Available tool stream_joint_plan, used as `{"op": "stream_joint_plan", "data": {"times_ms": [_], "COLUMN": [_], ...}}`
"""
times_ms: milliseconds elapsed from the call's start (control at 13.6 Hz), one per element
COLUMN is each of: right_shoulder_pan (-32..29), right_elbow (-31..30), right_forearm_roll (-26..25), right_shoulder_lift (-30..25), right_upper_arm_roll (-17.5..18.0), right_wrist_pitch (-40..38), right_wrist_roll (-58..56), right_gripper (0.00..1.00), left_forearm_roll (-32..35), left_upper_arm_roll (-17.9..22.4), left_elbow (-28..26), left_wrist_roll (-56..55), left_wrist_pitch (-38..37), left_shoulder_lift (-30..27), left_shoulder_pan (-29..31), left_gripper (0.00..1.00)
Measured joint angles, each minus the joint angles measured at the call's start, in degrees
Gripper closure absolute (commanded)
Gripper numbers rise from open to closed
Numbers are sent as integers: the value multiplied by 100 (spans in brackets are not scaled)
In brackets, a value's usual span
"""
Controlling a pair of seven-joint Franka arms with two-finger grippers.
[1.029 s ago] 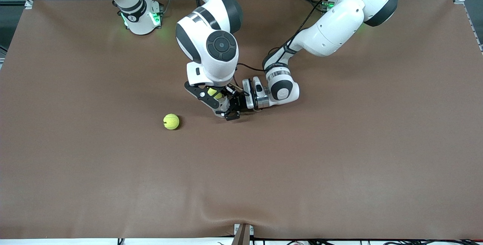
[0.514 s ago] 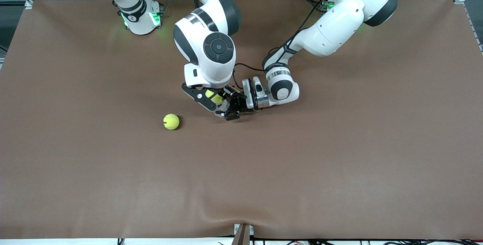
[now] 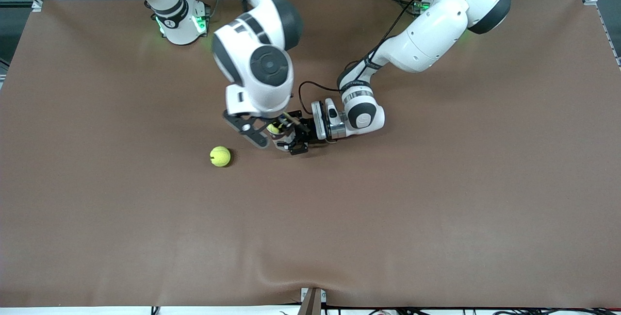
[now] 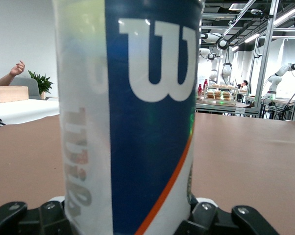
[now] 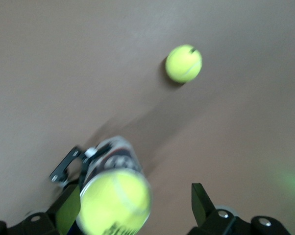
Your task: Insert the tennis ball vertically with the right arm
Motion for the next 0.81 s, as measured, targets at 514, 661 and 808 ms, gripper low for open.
{"op": "stream_joint_plan", "data": {"times_ms": [514,661,808], "right_shoulder_pan": [-1342,-1407,-1439], "right_elbow": [-471,-1100,-1665], "right_forearm_roll": [-148,-147,-147], "right_shoulder_lift": [-40,23,131], "right_upper_arm_roll": [-16,-8,-7], "right_wrist_pitch": [36,867,1586], "right_wrist_roll": [-2061,-2111,-2134], "right_gripper": [0,0,0], "left_forearm_roll": [-84,-164,-196], "left_upper_arm_roll": [4,9,23], "left_elbow": [-6,-16,-20], "left_wrist_roll": [0,0,1], "left_wrist_pitch": [1,2,3], "left_shoulder_lift": [0,3,3], "left_shoulder_pan": [-11,-38,-68], "left_gripper": [26,26,25]}}
